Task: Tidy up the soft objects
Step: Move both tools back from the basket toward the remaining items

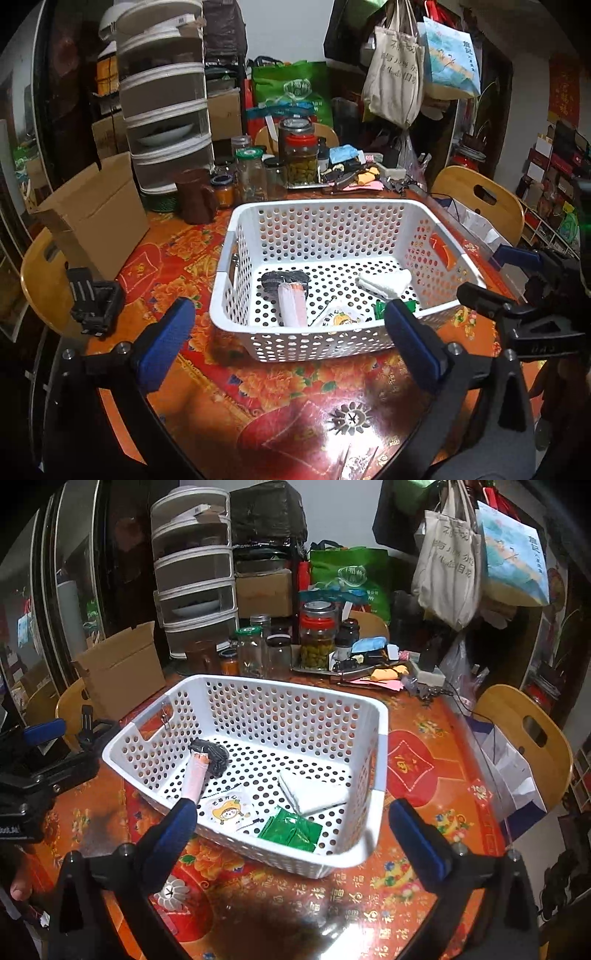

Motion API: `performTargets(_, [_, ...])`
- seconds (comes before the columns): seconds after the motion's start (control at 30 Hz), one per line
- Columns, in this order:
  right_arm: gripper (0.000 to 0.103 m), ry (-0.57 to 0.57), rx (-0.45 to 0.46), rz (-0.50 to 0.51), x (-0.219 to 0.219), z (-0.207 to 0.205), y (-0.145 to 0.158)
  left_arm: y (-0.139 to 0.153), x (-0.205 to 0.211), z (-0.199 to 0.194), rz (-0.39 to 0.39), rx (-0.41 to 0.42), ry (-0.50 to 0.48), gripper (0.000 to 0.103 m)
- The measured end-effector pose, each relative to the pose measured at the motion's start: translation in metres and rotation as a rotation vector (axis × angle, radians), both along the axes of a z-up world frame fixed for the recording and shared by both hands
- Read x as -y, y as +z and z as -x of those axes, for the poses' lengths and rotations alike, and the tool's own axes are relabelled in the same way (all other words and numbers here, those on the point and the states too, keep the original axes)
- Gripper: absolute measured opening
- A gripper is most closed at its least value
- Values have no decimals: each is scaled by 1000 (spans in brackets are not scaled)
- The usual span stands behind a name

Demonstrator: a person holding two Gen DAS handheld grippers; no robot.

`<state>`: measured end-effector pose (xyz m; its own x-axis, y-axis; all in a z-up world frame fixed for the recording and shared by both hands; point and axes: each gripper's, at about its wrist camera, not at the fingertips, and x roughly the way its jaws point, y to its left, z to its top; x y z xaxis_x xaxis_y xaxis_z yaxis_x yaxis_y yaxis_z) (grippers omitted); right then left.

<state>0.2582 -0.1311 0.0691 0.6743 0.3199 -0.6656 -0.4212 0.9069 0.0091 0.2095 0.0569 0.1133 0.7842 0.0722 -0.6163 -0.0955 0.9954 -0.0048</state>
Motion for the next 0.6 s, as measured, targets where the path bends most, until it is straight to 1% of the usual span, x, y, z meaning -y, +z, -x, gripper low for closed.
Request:
performTargets(0.13, [103, -23, 16, 2, 8, 10, 2, 5, 4, 21, -13, 23, 1, 102])
performTargets(0.3, [103, -31, 37, -2, 17, 27, 1, -5, 13, 44, -17, 32, -15, 102])
performTargets(0.4, [103, -23, 33, -13, 21, 41, -5, -24, 16, 54, 6, 13, -16, 103])
performTargets(0.47, [103, -15, 23, -32, 26, 51, -14, -45, 19, 62, 35, -12, -27, 103])
performTargets(0.6, [103, -14, -24, -67, 36, 68, -48, -91, 25, 76, 54, -72, -24, 103])
